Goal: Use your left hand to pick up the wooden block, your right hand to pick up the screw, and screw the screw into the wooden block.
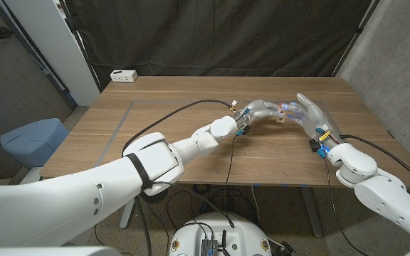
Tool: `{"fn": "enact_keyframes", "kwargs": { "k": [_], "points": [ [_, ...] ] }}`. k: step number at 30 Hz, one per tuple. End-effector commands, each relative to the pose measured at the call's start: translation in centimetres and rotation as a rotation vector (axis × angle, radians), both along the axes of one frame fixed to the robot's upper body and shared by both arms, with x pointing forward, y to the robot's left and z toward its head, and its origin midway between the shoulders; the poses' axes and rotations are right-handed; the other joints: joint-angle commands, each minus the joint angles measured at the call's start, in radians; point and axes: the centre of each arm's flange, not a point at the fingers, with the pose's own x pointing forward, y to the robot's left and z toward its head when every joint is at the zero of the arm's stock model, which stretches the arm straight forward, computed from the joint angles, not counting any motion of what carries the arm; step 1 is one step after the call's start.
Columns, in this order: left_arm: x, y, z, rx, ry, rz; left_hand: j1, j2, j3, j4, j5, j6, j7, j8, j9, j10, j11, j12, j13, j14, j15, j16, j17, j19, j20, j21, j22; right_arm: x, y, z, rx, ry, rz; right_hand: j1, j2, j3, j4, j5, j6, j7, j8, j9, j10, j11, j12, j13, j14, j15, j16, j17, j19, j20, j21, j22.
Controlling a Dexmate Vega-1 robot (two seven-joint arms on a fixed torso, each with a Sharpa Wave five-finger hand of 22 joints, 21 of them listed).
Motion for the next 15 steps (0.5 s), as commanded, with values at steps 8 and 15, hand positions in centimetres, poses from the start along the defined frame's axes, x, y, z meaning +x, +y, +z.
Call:
{"fn": "enact_keyframes", "kwargs": {
  "k": [8, 15],
  "points": [
    [0.20, -0.07, 0.12, 0.005, 0.009, 0.012, -0.010, 0.033, 0.053, 0.051, 0.008, 0.024, -0.015, 0.011, 0.002, -0.009, 0.005, 0.045, -0.001, -0.012, -0.074, -0.006, 0.002, 0.000, 0.005, 0.002, 0.006, 0.30, -0.05, 0.22, -0.006, 0.000, 0.035, -0.003, 0.010, 0.007, 0.005, 0.005, 0.021, 0.003, 0.002, 0.001, 0.009, 0.000, 0.003, 0.004, 0.008, 0.004, 0.006, 0.003, 0.010, -0.002, 0.004, 0.003],
    [0.19, -0.04, 0.15, 0.005, 0.006, 0.013, -0.010, 0.036, 0.057, 0.051, 0.009, 0.013, -0.020, 0.007, 0.002, -0.017, 0.003, 0.040, -0.002, -0.018, -0.071, -0.010, 0.000, -0.001, 0.007, 0.002, 0.006, -0.13, -0.61, 0.11, 0.004, -0.003, 0.006, -0.004, 0.012, 0.008, 0.007, 0.006, 0.040, 0.006, 0.006, 0.001, 0.017, 0.004, 0.005, 0.004, 0.010, 0.006, 0.006, 0.004, 0.010, -0.002, 0.003, 0.003]
  ]
}}
